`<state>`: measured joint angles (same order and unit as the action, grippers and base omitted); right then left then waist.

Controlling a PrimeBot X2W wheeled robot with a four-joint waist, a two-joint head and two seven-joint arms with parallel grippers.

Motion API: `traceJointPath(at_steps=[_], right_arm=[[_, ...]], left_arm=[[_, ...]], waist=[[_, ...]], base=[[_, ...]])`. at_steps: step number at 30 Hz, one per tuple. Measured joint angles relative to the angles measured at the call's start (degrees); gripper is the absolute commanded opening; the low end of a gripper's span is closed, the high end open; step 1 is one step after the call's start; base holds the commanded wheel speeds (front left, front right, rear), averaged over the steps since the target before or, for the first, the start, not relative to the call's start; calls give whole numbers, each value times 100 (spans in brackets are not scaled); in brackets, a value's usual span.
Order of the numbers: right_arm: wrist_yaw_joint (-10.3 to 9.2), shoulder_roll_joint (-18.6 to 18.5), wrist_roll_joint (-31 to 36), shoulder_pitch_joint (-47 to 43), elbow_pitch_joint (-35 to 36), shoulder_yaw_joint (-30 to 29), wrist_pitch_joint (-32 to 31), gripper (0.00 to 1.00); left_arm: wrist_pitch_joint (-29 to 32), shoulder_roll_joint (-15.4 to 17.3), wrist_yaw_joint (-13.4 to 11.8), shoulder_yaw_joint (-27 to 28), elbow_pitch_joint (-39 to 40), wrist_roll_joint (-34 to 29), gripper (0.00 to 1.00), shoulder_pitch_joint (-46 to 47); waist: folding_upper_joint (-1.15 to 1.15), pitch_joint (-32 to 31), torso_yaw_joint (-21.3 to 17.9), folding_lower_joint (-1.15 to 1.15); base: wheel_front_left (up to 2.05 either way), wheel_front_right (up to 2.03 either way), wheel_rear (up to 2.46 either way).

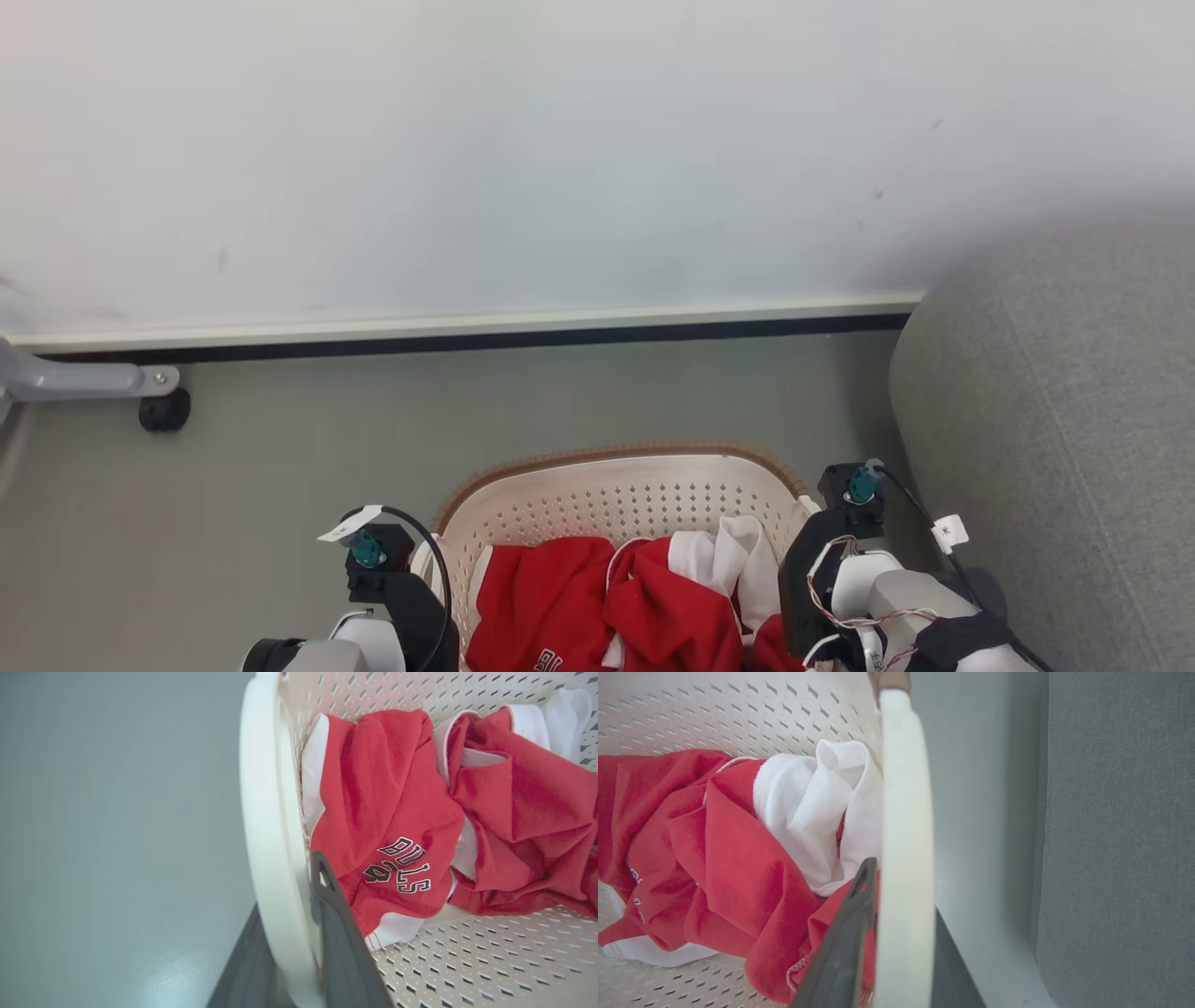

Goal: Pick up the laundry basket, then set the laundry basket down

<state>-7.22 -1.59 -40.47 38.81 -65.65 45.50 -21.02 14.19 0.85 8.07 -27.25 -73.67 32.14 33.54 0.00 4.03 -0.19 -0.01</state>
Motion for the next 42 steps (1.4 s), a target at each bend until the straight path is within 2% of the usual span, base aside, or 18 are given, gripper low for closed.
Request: traceJointPath(at_steps=[20, 42], right_arm=[[0, 10, -398, -208, -22, 256, -318, 0], [0, 10, -702, -206, -18, 492, -353, 0]], left_arm=[[488, 18, 0, -144, -4, 64, 0, -151], [492, 60, 0, -221, -2, 246, 0, -176]], waist=[[1, -372, 38, 0], [1, -500, 135, 1]], base=[[0, 0, 0], [0, 0, 0]])
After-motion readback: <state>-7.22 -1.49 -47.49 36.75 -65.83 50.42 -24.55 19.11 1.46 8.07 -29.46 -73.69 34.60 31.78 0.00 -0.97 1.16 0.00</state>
